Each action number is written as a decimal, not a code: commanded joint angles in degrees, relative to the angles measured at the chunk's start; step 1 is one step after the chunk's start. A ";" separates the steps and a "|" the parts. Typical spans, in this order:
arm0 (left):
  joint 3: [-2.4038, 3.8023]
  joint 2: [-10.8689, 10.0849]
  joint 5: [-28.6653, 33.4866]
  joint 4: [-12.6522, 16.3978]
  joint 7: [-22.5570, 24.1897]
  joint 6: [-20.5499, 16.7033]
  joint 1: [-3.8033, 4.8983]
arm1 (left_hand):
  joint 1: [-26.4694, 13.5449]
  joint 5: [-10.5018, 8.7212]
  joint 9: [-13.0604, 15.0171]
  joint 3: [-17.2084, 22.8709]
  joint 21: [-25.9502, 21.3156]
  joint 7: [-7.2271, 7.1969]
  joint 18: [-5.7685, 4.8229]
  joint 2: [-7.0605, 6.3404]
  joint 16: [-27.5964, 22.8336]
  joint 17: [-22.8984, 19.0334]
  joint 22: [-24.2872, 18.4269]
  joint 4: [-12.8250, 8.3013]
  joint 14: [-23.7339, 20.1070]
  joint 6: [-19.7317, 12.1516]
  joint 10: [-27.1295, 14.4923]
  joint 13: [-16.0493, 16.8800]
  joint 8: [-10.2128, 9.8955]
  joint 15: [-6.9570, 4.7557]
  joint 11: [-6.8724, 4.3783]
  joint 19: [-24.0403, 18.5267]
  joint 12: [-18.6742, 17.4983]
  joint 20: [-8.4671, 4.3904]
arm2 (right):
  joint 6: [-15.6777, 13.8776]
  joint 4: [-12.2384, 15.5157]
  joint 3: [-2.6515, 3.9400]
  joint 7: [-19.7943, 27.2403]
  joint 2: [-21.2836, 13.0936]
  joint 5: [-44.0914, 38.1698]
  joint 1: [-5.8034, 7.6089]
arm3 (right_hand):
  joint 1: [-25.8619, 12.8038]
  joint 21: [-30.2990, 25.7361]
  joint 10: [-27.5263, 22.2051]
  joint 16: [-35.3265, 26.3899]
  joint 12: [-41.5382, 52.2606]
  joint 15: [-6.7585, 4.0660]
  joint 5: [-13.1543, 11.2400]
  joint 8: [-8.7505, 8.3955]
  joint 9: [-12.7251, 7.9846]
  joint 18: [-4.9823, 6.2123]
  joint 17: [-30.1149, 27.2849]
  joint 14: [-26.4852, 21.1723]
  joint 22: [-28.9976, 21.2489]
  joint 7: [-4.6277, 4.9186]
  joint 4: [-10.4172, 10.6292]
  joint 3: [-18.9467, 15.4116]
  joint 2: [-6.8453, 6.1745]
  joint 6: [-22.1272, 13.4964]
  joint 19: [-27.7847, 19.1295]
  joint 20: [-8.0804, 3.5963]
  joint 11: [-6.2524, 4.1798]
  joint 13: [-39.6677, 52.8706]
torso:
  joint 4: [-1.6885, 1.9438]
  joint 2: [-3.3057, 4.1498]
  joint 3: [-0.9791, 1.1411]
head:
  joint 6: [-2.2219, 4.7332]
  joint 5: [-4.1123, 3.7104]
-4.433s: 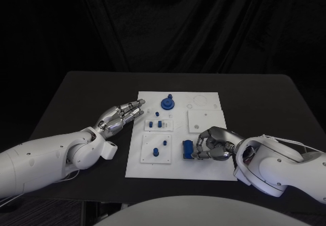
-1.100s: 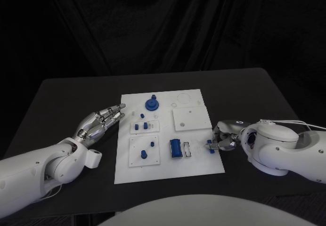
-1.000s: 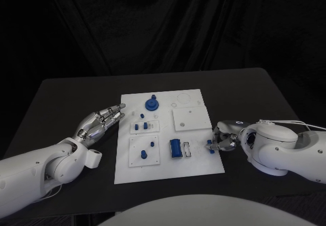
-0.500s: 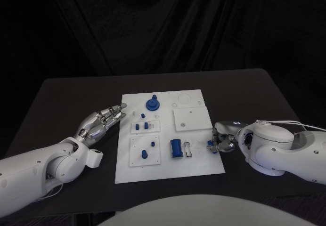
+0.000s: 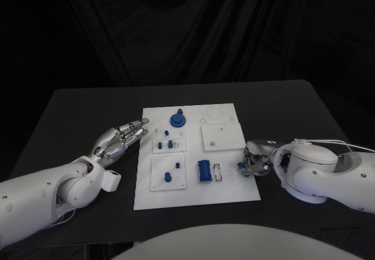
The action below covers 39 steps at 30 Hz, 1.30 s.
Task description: Assemble the parts on the task board
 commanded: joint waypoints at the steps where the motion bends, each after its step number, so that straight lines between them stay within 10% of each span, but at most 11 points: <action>1: 0.05 0.01 0.23 0.05 4.99 0.90 -0.10 | 0.73 0.34 -0.10 0.41 0.25 0.34 0.47 0.05 0.18 0.03 -0.06 -0.13 0.16 0.03 0.10 0.00 -0.27 0.51 0.50 -0.10 0.10 0.39 | -3.03 0.13 -0.62 -0.90 -0.12 7.14 -0.82 | -1.07 0.14 5.88 -0.09 0.15 0.07 0.18 0.25 -11.23 0.24 8.84 4.82 12.96 -0.12 -6.39 7.18 -0.91 0.87 3.63 0.47 0.22 15.08 | 0.01 0.03 0.01 | -0.01 0.27; 16: 0.05 0.13 0.23 -0.09 4.78 1.28 -0.16 | 0.80 0.36 -0.11 0.49 0.23 0.40 0.45 0.09 0.18 0.03 -0.12 -0.16 0.17 -0.08 0.11 0.00 -0.29 0.61 0.63 -0.13 0.11 0.47 | -11.33 4.07 -0.54 1.76 -1.67 19.98 0.85 | -3.22 0.51 5.88 -0.20 0.15 -0.42 1.35 0.94 -11.00 0.16 8.39 4.78 13.08 -0.75 -6.34 9.58 -2.03 2.04 3.80 0.06 -0.36 15.08 | -0.03 0.01 0.03 | -0.01 0.37; 39: 0.05 0.56 0.23 -0.32 4.59 1.54 -0.17 | 0.87 0.37 -0.11 0.55 0.26 0.47 0.44 0.07 0.22 0.05 -0.05 -0.20 0.25 -0.07 0.08 -0.01 -0.29 0.73 0.72 -0.08 0.08 0.58 | -13.30 2.36 -0.56 4.12 1.71 27.07 1.19 | -5.57 0.62 5.88 -0.22 0.15 -0.59 0.21 0.89 -11.04 0.14 8.21 4.77 13.10 -0.92 -5.28 10.82 -2.20 1.87 3.84 -0.15 -0.53 15.08 | 0.04 0.06 -0.02 | -0.01 0.78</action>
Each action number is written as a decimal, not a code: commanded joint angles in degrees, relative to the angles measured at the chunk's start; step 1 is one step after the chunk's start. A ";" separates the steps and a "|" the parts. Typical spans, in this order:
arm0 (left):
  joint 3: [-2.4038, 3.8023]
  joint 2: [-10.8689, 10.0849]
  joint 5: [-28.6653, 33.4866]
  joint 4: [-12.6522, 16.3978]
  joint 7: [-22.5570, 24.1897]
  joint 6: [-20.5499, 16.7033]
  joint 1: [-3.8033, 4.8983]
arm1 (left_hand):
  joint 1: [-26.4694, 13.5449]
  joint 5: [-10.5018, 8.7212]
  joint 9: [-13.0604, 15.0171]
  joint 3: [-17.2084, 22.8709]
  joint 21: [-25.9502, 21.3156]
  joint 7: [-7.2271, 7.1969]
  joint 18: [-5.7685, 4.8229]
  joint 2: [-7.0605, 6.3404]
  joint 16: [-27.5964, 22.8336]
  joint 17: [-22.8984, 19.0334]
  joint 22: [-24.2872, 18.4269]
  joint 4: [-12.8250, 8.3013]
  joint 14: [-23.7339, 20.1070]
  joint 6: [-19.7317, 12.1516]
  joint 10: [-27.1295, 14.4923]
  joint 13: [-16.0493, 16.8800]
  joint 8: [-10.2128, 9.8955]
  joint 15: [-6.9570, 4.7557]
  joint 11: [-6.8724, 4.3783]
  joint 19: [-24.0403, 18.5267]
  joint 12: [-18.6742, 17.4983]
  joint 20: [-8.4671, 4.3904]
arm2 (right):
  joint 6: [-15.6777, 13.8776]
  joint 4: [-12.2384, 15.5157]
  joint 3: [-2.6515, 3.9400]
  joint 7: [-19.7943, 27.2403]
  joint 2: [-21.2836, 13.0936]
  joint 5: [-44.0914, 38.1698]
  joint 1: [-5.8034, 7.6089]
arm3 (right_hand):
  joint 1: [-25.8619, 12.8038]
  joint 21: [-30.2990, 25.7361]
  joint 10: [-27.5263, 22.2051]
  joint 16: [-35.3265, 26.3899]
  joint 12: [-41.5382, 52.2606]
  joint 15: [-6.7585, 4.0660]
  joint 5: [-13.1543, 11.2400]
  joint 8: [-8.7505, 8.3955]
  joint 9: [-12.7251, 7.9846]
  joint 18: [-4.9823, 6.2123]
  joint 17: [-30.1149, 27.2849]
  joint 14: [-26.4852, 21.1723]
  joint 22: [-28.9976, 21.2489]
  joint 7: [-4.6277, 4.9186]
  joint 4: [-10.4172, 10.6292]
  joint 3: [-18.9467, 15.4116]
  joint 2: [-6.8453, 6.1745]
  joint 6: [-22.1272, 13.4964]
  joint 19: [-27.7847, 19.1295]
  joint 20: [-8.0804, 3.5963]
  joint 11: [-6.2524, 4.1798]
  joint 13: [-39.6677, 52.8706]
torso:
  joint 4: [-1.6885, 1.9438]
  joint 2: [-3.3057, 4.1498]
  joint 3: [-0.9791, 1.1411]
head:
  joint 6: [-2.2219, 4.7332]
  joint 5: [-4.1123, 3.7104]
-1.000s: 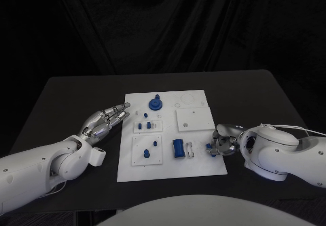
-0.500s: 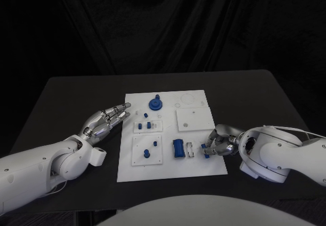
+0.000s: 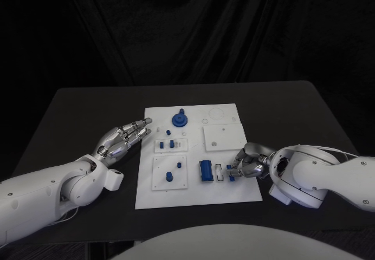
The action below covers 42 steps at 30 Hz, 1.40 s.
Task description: Assemble the parts on the task board
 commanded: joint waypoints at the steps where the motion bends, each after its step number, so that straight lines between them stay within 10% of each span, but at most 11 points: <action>1: 0.04 0.02 0.23 0.08 4.56 0.78 -0.09 | 0.48 0.37 -0.07 0.39 0.26 0.48 0.43 0.00 0.22 0.05 0.00 -0.04 0.04 -0.07 0.09 0.00 -0.29 0.53 0.33 0.13 0.12 0.38 | -1.25 -0.28 0.00 1.19 0.48 1.97 0.06 | -0.60 0.32 6.08 -0.22 0.15 -0.59 -0.08 0.17 0.08 0.15 8.21 4.77 13.12 -0.40 -1.78 2.13 0.12 0.32 3.84 -0.15 -0.32 15.09 | -0.01 0.08 0.04 | -0.01 0.19; 36: 0.04 0.19 0.23 0.00 3.98 1.46 -0.32 | 0.61 0.43 -0.06 0.58 0.31 0.56 0.42 0.14 0.26 0.08 0.07 -0.08 0.13 -0.03 0.05 0.00 -0.27 0.76 0.44 0.20 0.11 0.60 | 1.44 -2.82 0.00 -0.98 4.47 -0.96 -0.05 | -7.38 -0.51 6.08 -0.70 0.15 -0.17 -9.09 -0.88 -0.82 0.36 6.82 4.50 12.79 0.20 2.68 -0.46 -1.02 -0.41 3.43 0.16 0.21 15.09 | -0.01 0.15 0.03 | -0.01 0.94; 42: 0.04 0.21 0.23 -0.04 3.92 1.51 -0.38 | 0.61 0.43 -0.06 0.58 0.31 0.56 0.42 0.14 0.26 0.08 0.07 -0.08 0.13 -0.03 0.05 0.00 -0.27 0.76 0.44 0.20 0.11 0.60 | 1.90 -2.83 -0.01 -1.17 4.56 -1.56 -0.07 | -8.79 -0.62 6.08 -0.78 0.15 -0.02 -14.91 -1.16 -1.12 0.39 6.54 4.45 12.75 0.37 3.92 -3.54 -1.06 -0.48 3.38 0.33 0.37 15.09 | -0.16 0.21 0.08 | -0.01 1.08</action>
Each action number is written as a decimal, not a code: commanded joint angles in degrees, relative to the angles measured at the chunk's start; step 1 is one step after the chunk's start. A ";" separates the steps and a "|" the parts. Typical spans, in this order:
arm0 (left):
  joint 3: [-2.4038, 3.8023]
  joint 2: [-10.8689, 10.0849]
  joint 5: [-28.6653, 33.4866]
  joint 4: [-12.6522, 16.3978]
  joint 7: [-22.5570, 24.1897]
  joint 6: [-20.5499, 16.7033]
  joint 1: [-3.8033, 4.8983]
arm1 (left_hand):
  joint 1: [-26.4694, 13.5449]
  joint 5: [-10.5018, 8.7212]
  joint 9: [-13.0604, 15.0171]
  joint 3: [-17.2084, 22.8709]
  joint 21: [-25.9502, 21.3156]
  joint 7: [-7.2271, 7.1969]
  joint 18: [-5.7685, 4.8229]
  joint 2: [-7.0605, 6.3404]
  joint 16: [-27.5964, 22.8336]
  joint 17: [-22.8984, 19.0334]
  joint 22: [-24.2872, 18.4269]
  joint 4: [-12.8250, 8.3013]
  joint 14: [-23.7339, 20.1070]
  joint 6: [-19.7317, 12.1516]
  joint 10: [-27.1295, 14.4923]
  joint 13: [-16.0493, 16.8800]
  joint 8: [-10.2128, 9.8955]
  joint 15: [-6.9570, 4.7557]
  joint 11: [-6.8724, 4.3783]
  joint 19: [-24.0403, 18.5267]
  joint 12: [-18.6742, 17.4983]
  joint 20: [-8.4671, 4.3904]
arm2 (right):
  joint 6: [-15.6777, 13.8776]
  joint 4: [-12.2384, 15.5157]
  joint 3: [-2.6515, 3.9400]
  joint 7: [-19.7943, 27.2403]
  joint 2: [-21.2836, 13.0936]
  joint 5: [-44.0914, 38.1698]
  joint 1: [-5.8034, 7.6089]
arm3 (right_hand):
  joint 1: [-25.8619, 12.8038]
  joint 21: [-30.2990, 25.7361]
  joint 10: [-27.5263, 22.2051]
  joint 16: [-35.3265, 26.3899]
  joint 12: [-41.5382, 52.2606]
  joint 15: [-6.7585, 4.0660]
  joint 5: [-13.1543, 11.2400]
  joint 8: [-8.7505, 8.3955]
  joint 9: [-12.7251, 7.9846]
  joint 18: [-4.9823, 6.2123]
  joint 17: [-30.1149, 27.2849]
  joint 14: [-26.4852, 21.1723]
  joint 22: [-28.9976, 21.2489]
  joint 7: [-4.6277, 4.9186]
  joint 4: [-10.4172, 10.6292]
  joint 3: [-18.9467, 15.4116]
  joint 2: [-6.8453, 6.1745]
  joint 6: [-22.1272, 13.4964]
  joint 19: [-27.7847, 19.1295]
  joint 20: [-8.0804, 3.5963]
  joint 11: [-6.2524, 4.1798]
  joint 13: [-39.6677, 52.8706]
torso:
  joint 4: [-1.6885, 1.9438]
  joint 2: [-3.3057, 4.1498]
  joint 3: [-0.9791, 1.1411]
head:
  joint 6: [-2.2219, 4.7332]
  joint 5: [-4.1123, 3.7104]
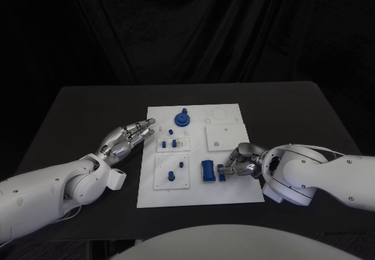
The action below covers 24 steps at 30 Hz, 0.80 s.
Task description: Assemble the parts on the task board
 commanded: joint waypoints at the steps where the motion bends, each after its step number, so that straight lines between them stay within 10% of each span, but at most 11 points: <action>1: 0.04 0.11 0.23 0.07 3.90 0.73 -0.12 | 0.55 0.20 -0.06 0.26 0.31 0.37 0.42 0.20 0.26 0.08 0.05 -0.08 0.14 0.17 0.05 0.00 -0.27 0.35 0.44 -0.01 0.11 0.39 | 1.39 0.04 0.00 -1.36 0.04 -1.50 -0.06 | -0.75 -0.23 6.07 -0.31 0.15 0.38 -1.91 -0.43 -0.15 0.41 6.48 4.39 12.69 0.49 0.43 -1.10 -0.05 0.07 3.36 0.35 0.40 15.09 | -0.11 0.06 0.03 | -0.01 0.11; 11: 0.04 0.03 0.23 0.08 3.81 0.80 -0.19 | 0.60 0.22 -0.05 0.33 0.32 0.43 0.42 0.22 0.27 0.08 0.06 -0.11 0.15 0.24 0.03 0.00 -0.26 0.44 0.46 0.01 0.10 0.48 | -0.11 0.21 0.00 -0.95 -0.29 -2.77 -0.08 | -6.07 -0.17 6.07 -0.37 0.15 0.41 -6.41 -0.63 -0.52 0.39 6.24 4.35 12.73 0.44 3.43 -7.02 0.53 0.22 3.40 0.45 0.41 15.09 | -0.04 0.01 0.04 | -0.01 0.11; 24: 0.04 -0.22 0.23 0.22 3.98 0.54 -0.31 | 0.64 0.24 -0.04 0.36 0.32 0.47 0.43 0.21 0.29 0.09 0.05 -0.14 0.18 0.35 0.04 0.00 -0.24 0.48 0.50 0.02 0.14 0.54 | -4.59 1.76 -0.01 6.55 -3.16 -3.97 -0.06 | -0.20 -0.09 6.07 -0.27 0.15 0.10 -2.46 1.44 0.93 0.36 6.34 4.38 12.77 0.08 1.65 -6.35 2.10 -0.37 3.44 0.16 0.05 15.09 | -0.04 -0.06 0.03 | -0.01 0.55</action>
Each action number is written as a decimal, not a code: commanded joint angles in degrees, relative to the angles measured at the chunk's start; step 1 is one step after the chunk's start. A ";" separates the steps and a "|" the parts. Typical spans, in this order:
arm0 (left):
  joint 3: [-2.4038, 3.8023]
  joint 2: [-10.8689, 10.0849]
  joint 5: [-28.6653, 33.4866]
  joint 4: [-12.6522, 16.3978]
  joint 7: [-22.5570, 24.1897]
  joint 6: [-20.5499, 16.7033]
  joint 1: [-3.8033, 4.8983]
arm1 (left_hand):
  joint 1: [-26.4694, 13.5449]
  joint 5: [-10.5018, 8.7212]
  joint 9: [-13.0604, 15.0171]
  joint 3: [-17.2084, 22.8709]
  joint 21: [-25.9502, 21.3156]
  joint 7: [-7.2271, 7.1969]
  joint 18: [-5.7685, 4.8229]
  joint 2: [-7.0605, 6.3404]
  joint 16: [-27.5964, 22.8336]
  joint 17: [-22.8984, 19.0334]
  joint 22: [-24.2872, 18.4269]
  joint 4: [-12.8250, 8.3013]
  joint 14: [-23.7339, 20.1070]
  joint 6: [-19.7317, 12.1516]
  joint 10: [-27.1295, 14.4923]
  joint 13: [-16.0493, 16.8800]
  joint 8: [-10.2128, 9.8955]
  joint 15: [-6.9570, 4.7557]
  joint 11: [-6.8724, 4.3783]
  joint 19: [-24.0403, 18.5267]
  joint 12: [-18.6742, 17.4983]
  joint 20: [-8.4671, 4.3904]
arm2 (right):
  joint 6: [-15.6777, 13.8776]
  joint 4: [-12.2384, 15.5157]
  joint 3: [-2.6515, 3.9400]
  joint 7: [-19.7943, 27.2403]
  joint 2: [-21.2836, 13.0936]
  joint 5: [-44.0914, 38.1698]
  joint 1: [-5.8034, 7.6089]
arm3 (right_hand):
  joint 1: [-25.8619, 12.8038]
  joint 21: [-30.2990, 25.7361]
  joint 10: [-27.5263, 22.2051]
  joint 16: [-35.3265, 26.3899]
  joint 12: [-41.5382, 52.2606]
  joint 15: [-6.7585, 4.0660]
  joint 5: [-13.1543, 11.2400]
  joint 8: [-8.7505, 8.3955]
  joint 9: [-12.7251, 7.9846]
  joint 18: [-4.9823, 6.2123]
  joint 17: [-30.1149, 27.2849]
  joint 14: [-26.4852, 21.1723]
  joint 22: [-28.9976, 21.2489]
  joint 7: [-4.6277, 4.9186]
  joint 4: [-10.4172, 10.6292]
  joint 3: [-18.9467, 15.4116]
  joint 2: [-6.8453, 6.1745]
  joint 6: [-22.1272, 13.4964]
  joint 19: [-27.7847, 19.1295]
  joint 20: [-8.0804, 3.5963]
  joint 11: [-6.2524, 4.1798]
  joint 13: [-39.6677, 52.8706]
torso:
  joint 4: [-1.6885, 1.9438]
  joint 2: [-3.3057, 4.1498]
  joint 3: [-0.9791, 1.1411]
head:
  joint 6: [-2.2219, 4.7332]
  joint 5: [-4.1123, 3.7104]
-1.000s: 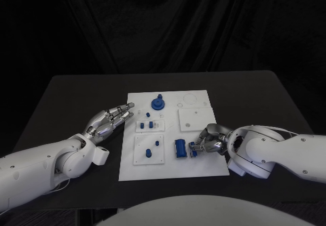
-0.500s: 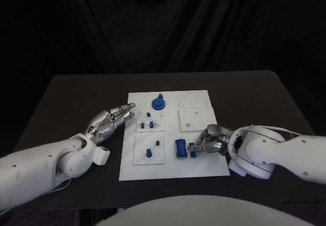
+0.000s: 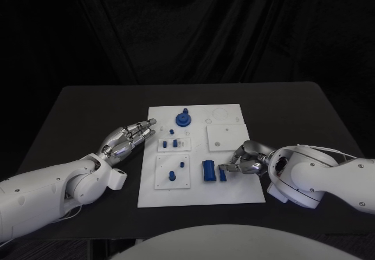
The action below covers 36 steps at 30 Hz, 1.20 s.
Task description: Assemble the parts on the task board
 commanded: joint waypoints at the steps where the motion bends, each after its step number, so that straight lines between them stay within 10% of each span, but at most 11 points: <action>1: 0.04 -0.03 0.23 0.19 3.97 0.35 -0.11 | 0.42 0.24 -0.04 0.21 0.32 0.26 0.43 -0.01 0.28 0.09 0.05 0.02 -0.02 0.14 0.05 0.00 -0.23 0.28 0.49 0.02 0.14 0.54 | -3.02 0.70 -0.01 5.07 -1.01 -1.63 -0.05 | 2.92 -0.12 6.07 -0.28 0.15 0.09 1.23 0.84 0.66 0.37 6.32 4.38 12.78 -0.12 -1.32 0.10 -0.24 -0.96 3.42 0.14 0.06 15.10 | 0.03 -0.02 0.00 | -0.01 0.02; 5: 0.04 -0.09 0.23 0.17 3.93 0.28 -0.14 | 0.42 0.24 -0.04 0.21 0.32 0.26 0.43 -0.01 0.28 0.09 0.05 0.02 -0.02 0.14 0.05 0.00 -0.23 0.28 0.49 0.02 0.14 0.54 | -2.43 1.31 -0.02 6.12 -2.37 -3.37 -0.04 | 4.77 -0.23 6.07 -0.38 0.15 0.16 0.90 1.93 1.49 0.40 6.04 4.32 12.74 0.02 -1.68 -0.19 -0.57 -2.04 3.37 0.16 0.18 15.10 | 0.03 -0.03 0.02 | -0.01 -0.09; 10: 0.04 -0.04 0.23 0.10 3.91 0.28 -0.18 | 0.42 0.24 -0.04 0.21 0.32 0.26 0.43 -0.01 0.28 0.09 0.05 0.02 -0.02 0.14 0.05 0.00 -0.23 0.28 0.49 0.02 0.14 0.54 | -0.27 1.43 -0.04 5.51 -3.31 -4.56 -0.22 | 8.87 -0.41 6.07 -0.53 0.15 -0.52 -2.94 12.27 8.88 0.45 5.63 4.24 12.68 -1.07 -0.63 -2.06 -0.62 -5.53 3.29 -0.45 -0.66 15.10 | 0.00 -0.04 0.02 | -0.01 -0.21; 18: 0.04 0.06 0.23 0.09 3.89 0.37 -0.23 | 0.45 0.26 -0.02 0.24 0.34 0.28 0.44 -0.04 0.29 0.09 0.08 0.00 -0.01 0.27 0.07 0.01 -0.21 0.30 0.51 0.06 0.18 0.58 | 3.12 1.04 -0.05 3.57 -3.23 -5.08 -1.14 | 8.66 -1.00 6.07 -0.82 0.15 -1.54 -9.73 22.61 16.29 0.58 4.92 4.12 12.49 -2.47 0.57 -3.64 -0.93 -7.02 3.09 -1.30 -1.95 15.10 | -0.01 -0.07 -0.02 | -0.01 -0.16; 36: 0.04 0.11 0.23 0.13 3.88 0.53 -0.27 | 0.49 0.29 -0.01 0.26 0.35 0.33 0.45 -0.12 0.31 0.10 0.07 -0.04 0.03 0.27 0.05 0.01 -0.19 0.36 0.54 0.07 0.16 0.64 | 5.49 0.33 -0.05 0.48 -1.55 -6.49 -1.74 | 6.30 -1.17 6.07 -0.92 0.15 -2.48 -11.67 27.98 20.74 0.60 4.77 4.09 12.45 -3.64 0.76 -4.73 -2.99 -7.33 3.04 -2.22 -3.01 15.10 | 0.13 0.13 -0.03 | -0.01 -0.14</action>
